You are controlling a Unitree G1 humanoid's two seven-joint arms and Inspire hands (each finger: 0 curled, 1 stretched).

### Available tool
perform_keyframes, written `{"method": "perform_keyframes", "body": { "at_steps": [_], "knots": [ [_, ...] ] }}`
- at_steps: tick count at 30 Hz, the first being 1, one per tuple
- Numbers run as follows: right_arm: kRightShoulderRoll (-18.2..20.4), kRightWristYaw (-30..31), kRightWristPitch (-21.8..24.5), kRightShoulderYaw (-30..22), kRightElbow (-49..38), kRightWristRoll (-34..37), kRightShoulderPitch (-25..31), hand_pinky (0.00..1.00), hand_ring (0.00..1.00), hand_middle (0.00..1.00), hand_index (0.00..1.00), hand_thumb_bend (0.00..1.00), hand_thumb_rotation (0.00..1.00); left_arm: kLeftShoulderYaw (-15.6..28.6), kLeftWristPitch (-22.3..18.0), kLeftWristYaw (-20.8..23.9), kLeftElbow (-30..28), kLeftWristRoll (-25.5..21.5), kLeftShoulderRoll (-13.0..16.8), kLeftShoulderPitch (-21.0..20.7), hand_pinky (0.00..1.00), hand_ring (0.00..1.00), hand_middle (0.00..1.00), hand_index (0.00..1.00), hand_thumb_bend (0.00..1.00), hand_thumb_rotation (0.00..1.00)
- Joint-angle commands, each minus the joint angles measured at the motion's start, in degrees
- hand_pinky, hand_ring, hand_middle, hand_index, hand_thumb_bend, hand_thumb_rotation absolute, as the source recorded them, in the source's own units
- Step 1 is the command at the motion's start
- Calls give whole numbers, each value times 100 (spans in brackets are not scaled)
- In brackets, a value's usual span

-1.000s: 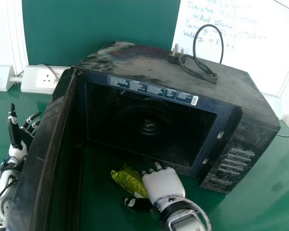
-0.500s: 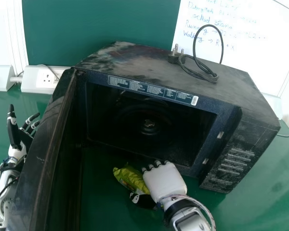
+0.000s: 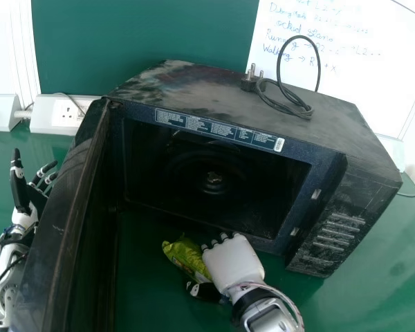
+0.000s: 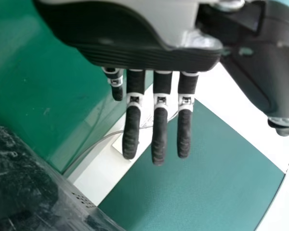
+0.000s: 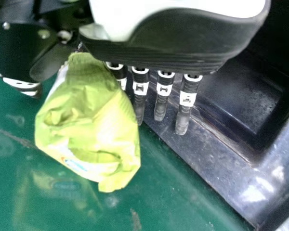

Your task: Put biscuit inside oven

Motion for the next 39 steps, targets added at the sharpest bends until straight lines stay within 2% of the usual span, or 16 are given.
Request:
{"method": "perform_keyframes", "body": {
  "at_steps": [1, 4, 5, 6, 7, 9, 12, 15, 16, 18, 19, 28, 39],
  "knots": [
    [-18, 273, -109, 113, 269, 100, -82, 68, 76, 82, 84, 76, 34, 6, 20, 43, -95, 8, 3, -10, 24, 32, 42, 49, 52, 8],
    [-71, 336, -168, 176, 398, 107, -235, 61, 68, 75, 82, 75, 35, -15, 24, 55, -126, 27, 10, 3, 24, 33, 43, 49, 52, 9],
    [-89, 331, -179, 195, 427, 102, -270, 52, 58, 67, 79, 73, 37, -15, 25, 50, -132, 23, 12, 6, 24, 33, 43, 49, 52, 9],
    [-99, 330, -183, 203, 463, 115, -308, 49, 55, 65, 78, 73, 37, -16, 26, 52, -140, 26, 15, 9, 24, 33, 43, 49, 52, 9],
    [-96, 360, -180, 196, 493, 164, -345, 42, 47, 57, 72, 73, 34, -17, 34, 61, -144, 27, 16, 7, 24, 33, 43, 49, 52, 9],
    [-38, 373, -109, 148, 528, 294, -371, 33, 38, 47, 66, 75, 26, -10, 40, 60, -125, 13, 13, -7, 24, 33, 43, 49, 52, 9],
    [-46, 418, -84, 140, 559, 444, -442, 26, 29, 37, 60, 81, 16, 5, 42, 48, -93, -18, 4, -27, 23, 32, 43, 49, 52, 8],
    [-74, 377, -61, 145, 581, 542, -479, 26, 26, 35, 58, 84, 13, -1, 38, 35, -68, -3, 12, -39, 23, 32, 42, 49, 52, 9],
    [-88, 335, -50, 149, 589, 560, -478, 26, 26, 35, 53, 65, 13, -3, 34, 33, -61, 1, 12, -42, 23, 32, 42, 49, 52, 9],
    [-112, 288, -33, 163, 600, 569, -481, 26, 27, 35, 50, 56, 14, -1, 25, 33, -48, 3, 7, -48, 23, 32, 42, 49, 52, 9],
    [-114, 253, -19, 161, 600, 582, -472, 26, 27, 35, 49, 54, 14, -3, 24, 37, -50, 5, 3, -49, 23, 32, 42, 49, 52, 9],
    [-213, 91, 27, 109, 552, 678, -429, 33, 33, 39, 49, 53, 14, -2, 22, 20, -47, 4, 4, -49, 23, 32, 42, 49, 52, 9],
    [-438, -209, 6, -70, 165, 941, -378, 25, 28, 34, 49, 53, 14, 11, 4, 6, -5, 6, 11, -59, 23, 32, 43, 49, 52, 8]
  ]
}}
